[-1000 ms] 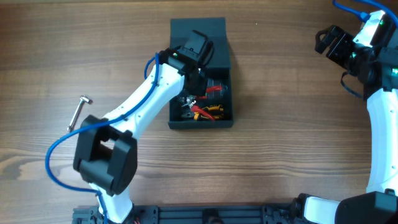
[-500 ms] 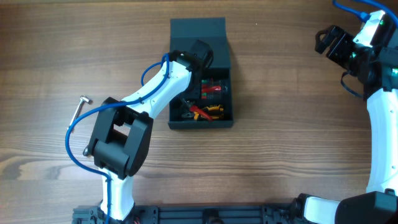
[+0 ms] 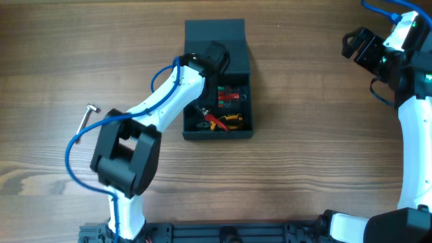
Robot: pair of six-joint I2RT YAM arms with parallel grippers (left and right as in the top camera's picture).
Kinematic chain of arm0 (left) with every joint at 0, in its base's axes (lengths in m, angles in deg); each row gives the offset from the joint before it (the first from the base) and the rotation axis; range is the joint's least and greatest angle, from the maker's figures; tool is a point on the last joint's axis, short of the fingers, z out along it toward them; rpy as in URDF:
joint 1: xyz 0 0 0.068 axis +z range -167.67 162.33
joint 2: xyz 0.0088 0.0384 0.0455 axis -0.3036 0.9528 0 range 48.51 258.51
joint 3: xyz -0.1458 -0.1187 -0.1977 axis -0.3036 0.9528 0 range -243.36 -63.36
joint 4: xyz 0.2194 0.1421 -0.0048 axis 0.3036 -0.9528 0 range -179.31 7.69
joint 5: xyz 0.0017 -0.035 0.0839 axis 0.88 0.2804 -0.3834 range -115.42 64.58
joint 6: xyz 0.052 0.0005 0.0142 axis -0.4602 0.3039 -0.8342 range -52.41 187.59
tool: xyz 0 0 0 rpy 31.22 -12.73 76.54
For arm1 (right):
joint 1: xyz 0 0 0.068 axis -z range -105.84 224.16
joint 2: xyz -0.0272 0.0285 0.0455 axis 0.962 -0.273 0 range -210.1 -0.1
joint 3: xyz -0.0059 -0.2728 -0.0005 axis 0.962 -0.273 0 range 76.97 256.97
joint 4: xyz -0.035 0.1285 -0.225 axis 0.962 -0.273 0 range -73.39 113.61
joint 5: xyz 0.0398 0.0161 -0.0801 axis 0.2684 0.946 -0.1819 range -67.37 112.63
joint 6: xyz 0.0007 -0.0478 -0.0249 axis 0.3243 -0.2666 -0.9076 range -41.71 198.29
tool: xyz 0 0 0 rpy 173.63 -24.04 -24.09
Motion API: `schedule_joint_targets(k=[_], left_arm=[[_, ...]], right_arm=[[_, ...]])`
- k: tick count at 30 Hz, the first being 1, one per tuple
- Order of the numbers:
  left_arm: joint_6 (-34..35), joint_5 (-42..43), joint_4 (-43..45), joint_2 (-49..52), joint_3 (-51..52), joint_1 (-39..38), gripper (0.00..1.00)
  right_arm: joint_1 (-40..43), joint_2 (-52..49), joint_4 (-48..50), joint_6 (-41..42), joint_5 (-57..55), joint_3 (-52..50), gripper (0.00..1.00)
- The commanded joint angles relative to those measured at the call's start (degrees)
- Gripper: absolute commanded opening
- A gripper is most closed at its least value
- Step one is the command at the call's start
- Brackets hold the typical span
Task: Pack container
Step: 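Release the tape measure and move the left gripper to the socket wrench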
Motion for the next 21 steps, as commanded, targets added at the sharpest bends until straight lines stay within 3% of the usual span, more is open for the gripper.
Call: schedule_joint_targets(k=[1,6,10,14,19,21], left_arm=[[0.2,-1.4,0.3,-8.1,-1.0,0.3,0.65],[-0.2,-2.0,0.1,-15.9,-1.0,0.4,0.6],[-3.0,-13.6,-3.7,-20.0,-1.0,1.3,0.6],[-3.2,-25.0,-11.3,-20.4,-1.0,6.8,0.64],[-4.7,-11.4,-14.9,-20.3,-0.7,23.2,0.76],[-12.8,0.8,-15.1,-20.2,0.3,33.7,0.79]], right_arm=[[0.0,0.0,0.0,0.2,0.1,0.3,1.0],[0.0,0.0,0.0,0.2,0.1,0.3,1.0],[0.0,0.0,0.0,0.2,0.1,0.3,1.0],[0.0,0.0,0.0,0.2,0.1,0.3,1.0],[0.0,0.0,0.0,0.2,0.1,0.3,1.0],[0.0,0.0,0.0,0.2,0.1,0.3,1.0]])
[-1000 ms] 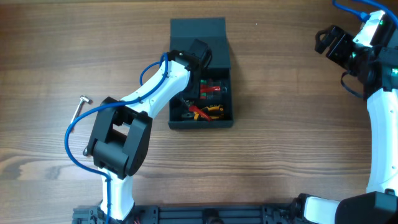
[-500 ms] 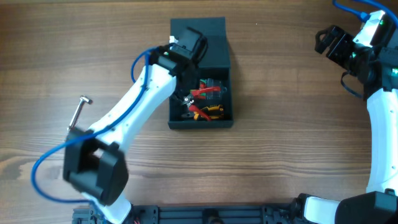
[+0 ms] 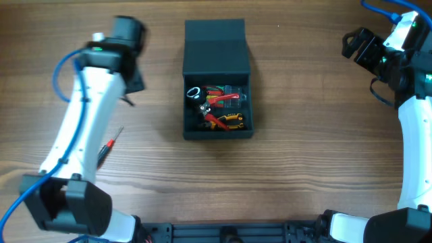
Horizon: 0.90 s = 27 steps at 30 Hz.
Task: Pack container
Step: 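Release the tape measure and move the left gripper to the socket wrench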
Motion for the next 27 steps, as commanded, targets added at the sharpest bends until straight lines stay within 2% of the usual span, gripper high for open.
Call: schedule_joint_targets(k=[1,3,5,9,18,27], left_arm=[[-12.5,17.9,-0.4,-0.4,0.9,13.2,0.82],[-19.5,22.3,-0.7,-0.3,1.3,18.5,0.85],[-24.6,22.8,-0.9,-0.3,1.6,23.3,0.81],[-30.9,22.8,-0.6,-0.3,1.6,29.2,0.79],[-46.8,22.8,9.1,4.8,4.4,31.1,0.74],[-48.1,22.0,12.9,22.7,4.4,31.1,0.69]], right_arm=[[0.0,0.0,0.0,0.2,0.1,0.3,1.0],[0.0,0.0,0.0,0.2,0.1,0.3,1.0],[0.0,0.0,0.0,0.2,0.1,0.3,1.0],[0.0,0.0,0.0,0.2,0.1,0.3,1.0],[0.0,0.0,0.0,0.2,0.1,0.3,1.0],[0.0,0.0,0.0,0.2,0.1,0.3,1.0]])
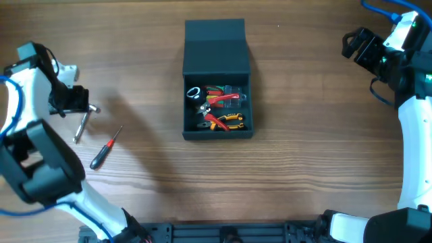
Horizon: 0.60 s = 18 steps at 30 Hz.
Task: Pack container
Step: 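Release the tape measure and move the left gripper to the socket wrench, then lower the left gripper onto the silver socket wrench and grasp it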
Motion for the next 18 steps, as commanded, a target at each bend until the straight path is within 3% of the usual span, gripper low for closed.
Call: schedule_joint_targets(k=[1,12,18], left_arm=[[-2.3,0.0,0.2,6.6,0.8,0.2,0.66],[-8.9,-0.8,0.4,10.5,0.8,0.3,0.57],[-12.7,-0.8,0.0,10.5,0.8,0.3,0.46]], right_arm=[[0.0,0.0,0.0,0.2,0.1,0.3,1.0],[0.0,0.0,0.0,0.2,0.1,0.3,1.0],[0.0,0.0,0.0,0.2,0.1,0.3,1.0]])
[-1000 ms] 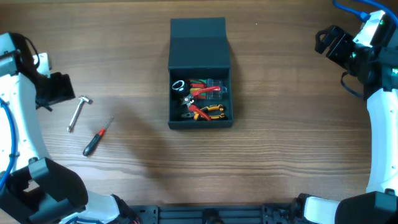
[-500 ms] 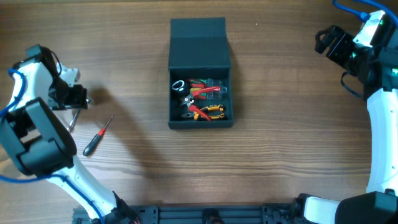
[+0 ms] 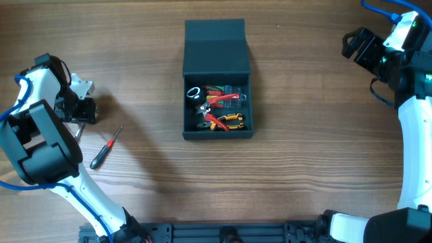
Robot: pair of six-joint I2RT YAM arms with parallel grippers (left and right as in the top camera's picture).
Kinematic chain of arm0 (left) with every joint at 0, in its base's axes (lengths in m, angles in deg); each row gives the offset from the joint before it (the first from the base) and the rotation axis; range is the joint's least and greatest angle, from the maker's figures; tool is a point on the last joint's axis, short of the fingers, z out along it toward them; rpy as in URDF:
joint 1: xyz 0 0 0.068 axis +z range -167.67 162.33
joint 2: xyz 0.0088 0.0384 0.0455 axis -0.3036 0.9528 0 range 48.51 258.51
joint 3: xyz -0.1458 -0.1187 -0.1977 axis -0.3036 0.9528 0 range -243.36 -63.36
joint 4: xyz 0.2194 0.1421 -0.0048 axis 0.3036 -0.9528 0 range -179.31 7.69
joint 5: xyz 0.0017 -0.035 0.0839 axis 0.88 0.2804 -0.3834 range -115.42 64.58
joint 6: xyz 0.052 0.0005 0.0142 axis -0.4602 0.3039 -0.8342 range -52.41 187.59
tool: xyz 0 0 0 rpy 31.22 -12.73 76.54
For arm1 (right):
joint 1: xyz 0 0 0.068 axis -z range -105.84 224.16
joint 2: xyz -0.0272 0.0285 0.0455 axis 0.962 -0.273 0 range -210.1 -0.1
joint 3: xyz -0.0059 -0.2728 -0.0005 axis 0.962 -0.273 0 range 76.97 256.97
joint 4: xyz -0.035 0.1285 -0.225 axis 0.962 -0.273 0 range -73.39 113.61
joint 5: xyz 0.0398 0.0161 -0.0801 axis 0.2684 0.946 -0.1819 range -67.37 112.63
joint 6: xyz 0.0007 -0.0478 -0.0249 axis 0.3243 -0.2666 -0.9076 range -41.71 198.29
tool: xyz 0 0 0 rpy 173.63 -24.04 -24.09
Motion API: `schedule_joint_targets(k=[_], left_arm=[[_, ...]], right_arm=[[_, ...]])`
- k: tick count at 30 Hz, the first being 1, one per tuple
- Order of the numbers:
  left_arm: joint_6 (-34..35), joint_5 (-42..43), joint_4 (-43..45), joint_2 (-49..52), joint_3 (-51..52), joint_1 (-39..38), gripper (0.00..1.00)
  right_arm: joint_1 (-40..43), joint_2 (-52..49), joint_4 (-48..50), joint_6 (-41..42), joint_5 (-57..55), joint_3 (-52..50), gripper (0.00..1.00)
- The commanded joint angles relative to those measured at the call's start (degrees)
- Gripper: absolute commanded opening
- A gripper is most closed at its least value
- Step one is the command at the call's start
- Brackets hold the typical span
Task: Pack container
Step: 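Lower the left gripper onto the silver socket wrench and grasp it, then carry the socket wrench into the green box and release it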
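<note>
The dark open box point(image 3: 189, 128) sits mid-table with its lid point(image 3: 216, 44) folded back. Inside lie red-and-yellow-handled pliers point(image 3: 223, 120), a clear case point(image 3: 228, 94) and a silver-and-black piece point(image 3: 194, 93). At the far left my left gripper point(image 3: 79, 111) hangs low and looks open over a thin metal key. Only the key's lower end point(image 3: 76, 132) shows. A red-handled screwdriver point(image 3: 104, 148) lies just to the right of it. My right gripper point(image 3: 349, 44) hovers open at the far right back, holding nothing.
The left arm's base link point(image 3: 40, 145) rises large at the left edge, close to the screwdriver. The right arm point(image 3: 412, 135) runs down the right edge. Bare wooden tabletop point(image 3: 304, 148) surrounds the box.
My left gripper has shifted slightly right and toward the front, from beside the metal key's head to over it, hiding most of the key. The right arm has not moved.
At first my left arm reached into the box while the key lay at the left. Then it stood at the back left, a silver-and-black piece newly showing in the box. Later it was beside the key, and now it covers the key.
</note>
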Motion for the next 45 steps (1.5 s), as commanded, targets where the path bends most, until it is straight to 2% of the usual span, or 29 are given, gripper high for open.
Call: schedule_joint_targets(k=[1,5,7,8,10,18,24,31,35,41,43,45], left_arm=[[-3.8,0.1,-0.2,1.7,0.5,0.3,0.46],[-3.8,0.1,0.0,1.7,0.5,0.3,0.36],[-3.7,0.1,0.0,1.7,0.5,0.3,0.25],[-3.7,0.1,0.0,1.7,0.5,0.3,0.12],[-3.7,0.1,0.0,1.7,0.5,0.3,0.04],[-1.4,1.9,-0.5,1.2,0.5,-0.7,0.04],[4.1,1.8,-2.4,-5.3,-3.8,-7.0,0.04],[3.7,1.2,-4.5,-17.3,-11.0,-23.1,0.04],[-1.3,1.2,-4.4,-22.5,-11.1,-34.2,0.04],[-8.2,2.0,-4.3,-21.4,-11.0,-47.9,0.04],[-8.5,2.6,-4.6,-20.0,-11.0,-51.2,0.04],[-10.1,4.9,-7.8,-17.9,-11.0,-54.2,0.04]], right_arm=[[0.0,0.0,0.0,0.2,0.1,0.3,1.0],[0.0,0.0,0.0,0.2,0.1,0.3,1.0],[0.0,0.0,0.0,0.2,0.1,0.3,1.0],[0.0,0.0,0.0,0.2,0.1,0.3,1.0],[0.0,0.0,0.0,0.2,0.1,0.3,1.0],[0.0,0.0,0.0,0.2,0.1,0.3,1.0],[0.0,0.0,0.0,0.2,0.1,0.3,1.0],[0.0,0.0,0.0,0.2,0.1,0.3,1.0],[0.0,0.0,0.0,0.2,0.1,0.3,1.0],[0.0,0.0,0.0,0.2,0.1,0.3,1.0],[0.0,0.0,0.0,0.2,0.1,0.3,1.0],[0.0,0.0,0.0,0.2,0.1,0.3,1.0]])
